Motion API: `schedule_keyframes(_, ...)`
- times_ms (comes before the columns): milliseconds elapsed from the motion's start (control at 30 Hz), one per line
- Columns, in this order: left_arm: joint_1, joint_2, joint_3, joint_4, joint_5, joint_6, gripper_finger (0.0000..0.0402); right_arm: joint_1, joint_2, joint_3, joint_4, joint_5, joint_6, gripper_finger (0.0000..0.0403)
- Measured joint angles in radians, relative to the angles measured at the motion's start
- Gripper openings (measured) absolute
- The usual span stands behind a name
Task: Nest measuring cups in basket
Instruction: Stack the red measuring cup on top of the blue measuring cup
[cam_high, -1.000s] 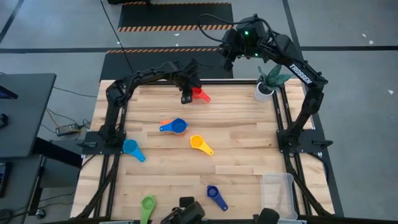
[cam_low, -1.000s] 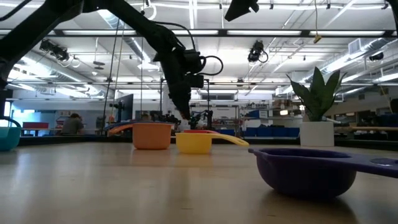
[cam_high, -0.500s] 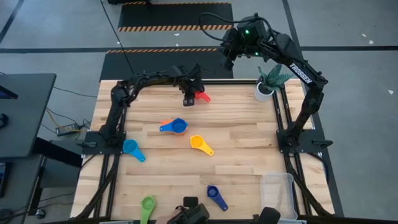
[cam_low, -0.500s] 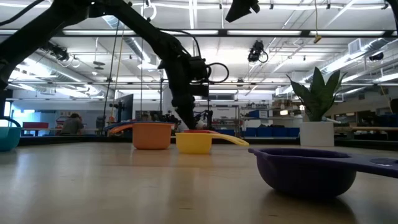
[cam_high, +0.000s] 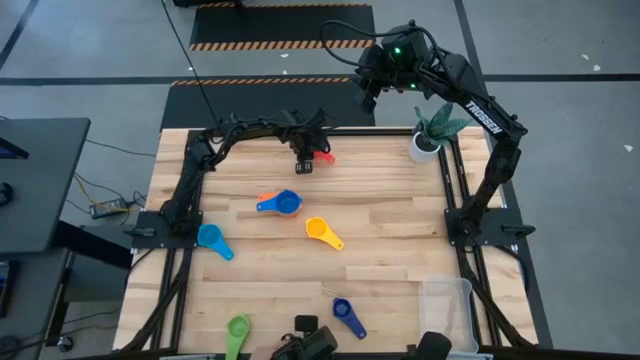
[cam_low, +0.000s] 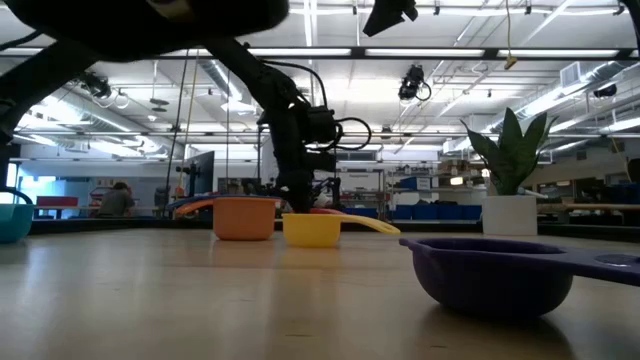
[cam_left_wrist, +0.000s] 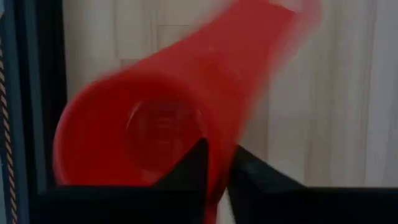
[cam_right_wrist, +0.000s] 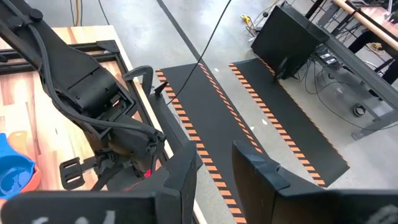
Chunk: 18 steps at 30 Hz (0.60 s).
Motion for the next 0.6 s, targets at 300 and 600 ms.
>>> schedule_keyframes(300,-0.009,-0.061,0.041,-0.200,-0.019,0.056,0.0006,-0.005,0.000,0.000,-0.002,-0.001,0.000,0.0095)
schedule_keyframes(600,-0.022,-0.196,0.157,-0.559,0.008,-0.331,0.0005,-0.007,0.000,0.000,0.000,-0.002,0.008,0.0093)
